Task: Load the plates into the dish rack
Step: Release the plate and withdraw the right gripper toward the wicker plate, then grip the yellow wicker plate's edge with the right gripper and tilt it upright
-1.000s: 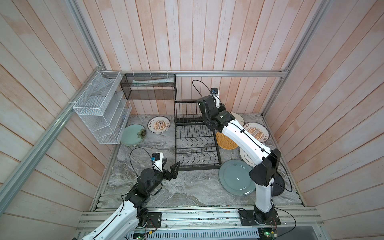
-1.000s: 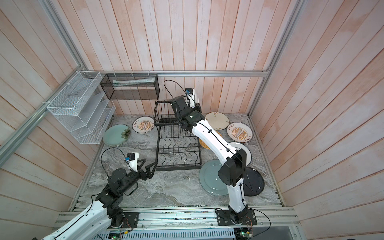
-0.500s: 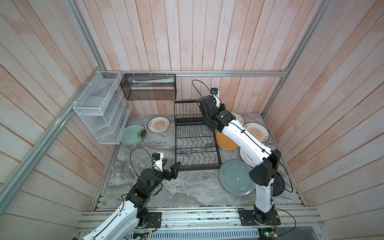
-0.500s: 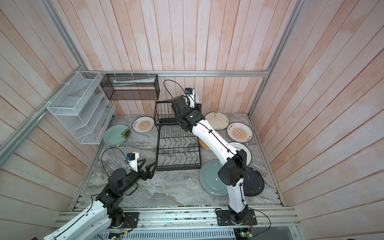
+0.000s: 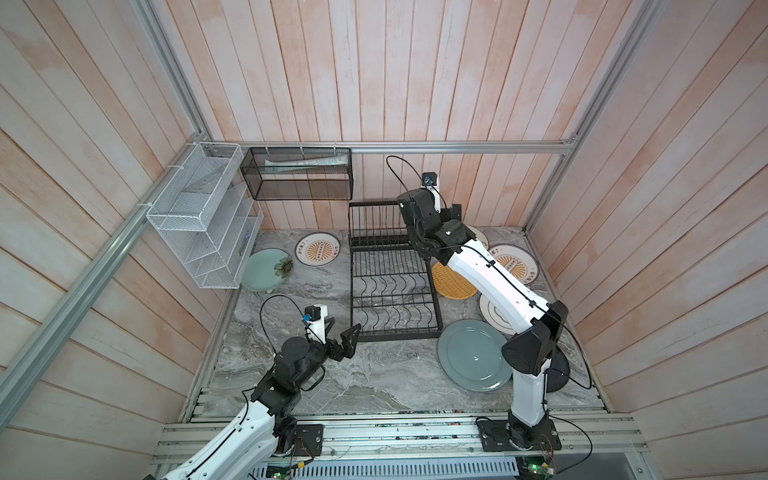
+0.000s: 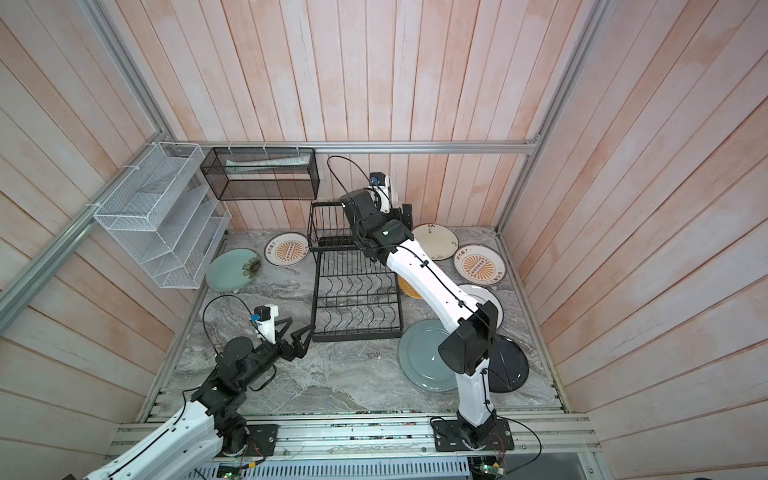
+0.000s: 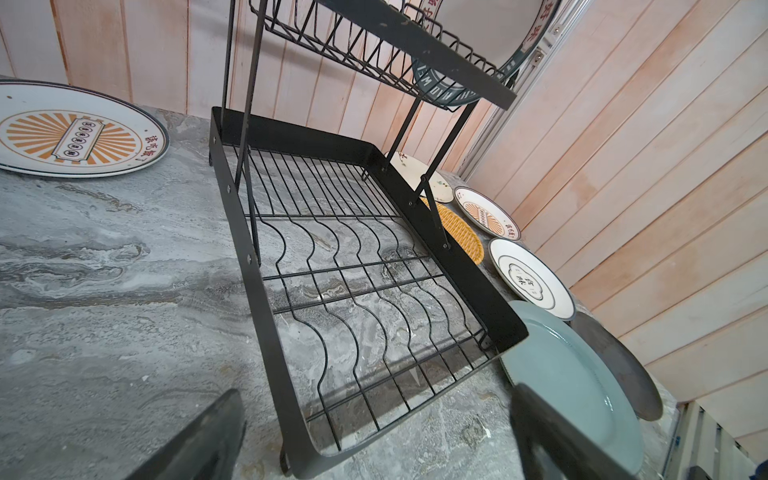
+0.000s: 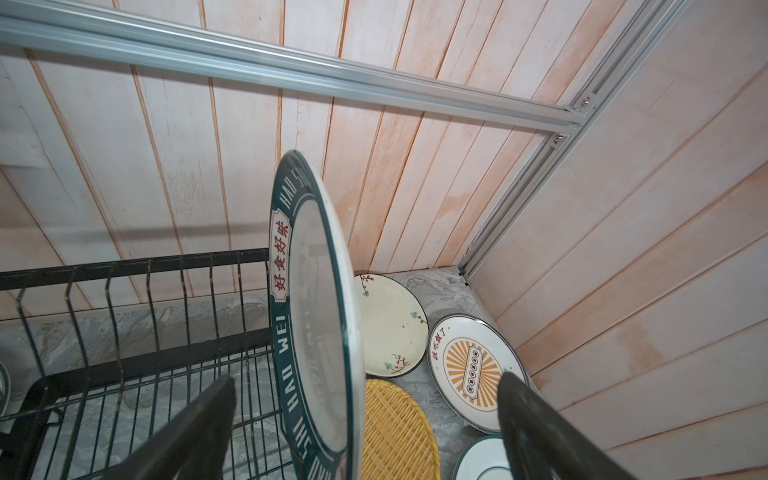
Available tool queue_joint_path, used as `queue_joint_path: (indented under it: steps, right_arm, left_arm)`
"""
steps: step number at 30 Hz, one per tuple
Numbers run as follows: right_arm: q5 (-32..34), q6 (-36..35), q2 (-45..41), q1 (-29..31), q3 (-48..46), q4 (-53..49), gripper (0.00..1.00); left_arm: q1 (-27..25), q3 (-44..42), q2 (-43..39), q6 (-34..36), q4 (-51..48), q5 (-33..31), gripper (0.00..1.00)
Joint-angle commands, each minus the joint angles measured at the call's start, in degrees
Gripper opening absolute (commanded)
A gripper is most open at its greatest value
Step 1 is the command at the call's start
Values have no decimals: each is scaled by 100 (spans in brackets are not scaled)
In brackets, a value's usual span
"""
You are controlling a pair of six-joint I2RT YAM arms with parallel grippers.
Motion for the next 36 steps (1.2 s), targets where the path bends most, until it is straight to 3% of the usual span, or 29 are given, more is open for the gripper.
queue_joint_path:
  steps: [1, 7, 13, 21, 24, 29, 33, 36]
  right_arm:
    - [-47, -137, -340, 43, 93, 146, 98]
    - [-205, -353, -818, 72, -110, 322, 98]
    - [-524, -591, -1802, 59, -975, 803, 98]
    - [-1450, -105, -3810, -459, -3163, 1373, 98]
    - [-2283, 629, -4744, -1093, -4491, 1541, 98]
    - [-4741, 1440, -5461, -2833, -6334, 2051, 98]
    - [-6444, 1751, -5220, -3948, -7371, 2974, 98]
    - [-7288, 2065, -4589, -4260, -7718, 3523, 94]
  left_arm:
    - [-2, -57, -25, 101, 79, 113, 100]
    - [0, -56, -33, 87, 77, 122, 100]
    - [0, -61, -68, 73, 69, 127, 100]
    - [4, -72, -155, 48, 42, 155, 100]
    - [-7, -75, -221, 34, 18, 183, 100]
    - [0, -97, -349, 9, 23, 253, 100]
    - [1, -129, -474, -4, 76, 432, 100]
    - [0, -171, -538, 73, 79, 467, 100]
